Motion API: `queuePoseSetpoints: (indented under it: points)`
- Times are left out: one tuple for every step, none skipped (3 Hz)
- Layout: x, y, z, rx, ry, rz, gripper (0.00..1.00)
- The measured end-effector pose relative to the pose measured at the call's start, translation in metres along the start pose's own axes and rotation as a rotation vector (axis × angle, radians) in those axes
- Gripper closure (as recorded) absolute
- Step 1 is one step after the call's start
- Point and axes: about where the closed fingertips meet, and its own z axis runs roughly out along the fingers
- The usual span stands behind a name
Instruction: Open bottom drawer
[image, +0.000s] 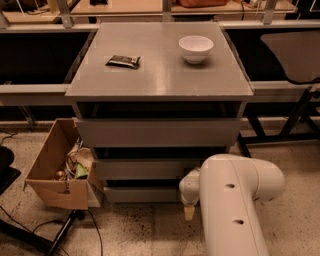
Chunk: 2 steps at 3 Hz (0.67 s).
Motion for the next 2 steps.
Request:
queuePoseSetpoints:
  points:
    - [0.0040, -0.0002, 0.0037, -0.004, 0.006, 0.010, 0.42]
    - [0.0039, -0.0008, -0.0008, -0.004, 0.006, 0.010, 0.65]
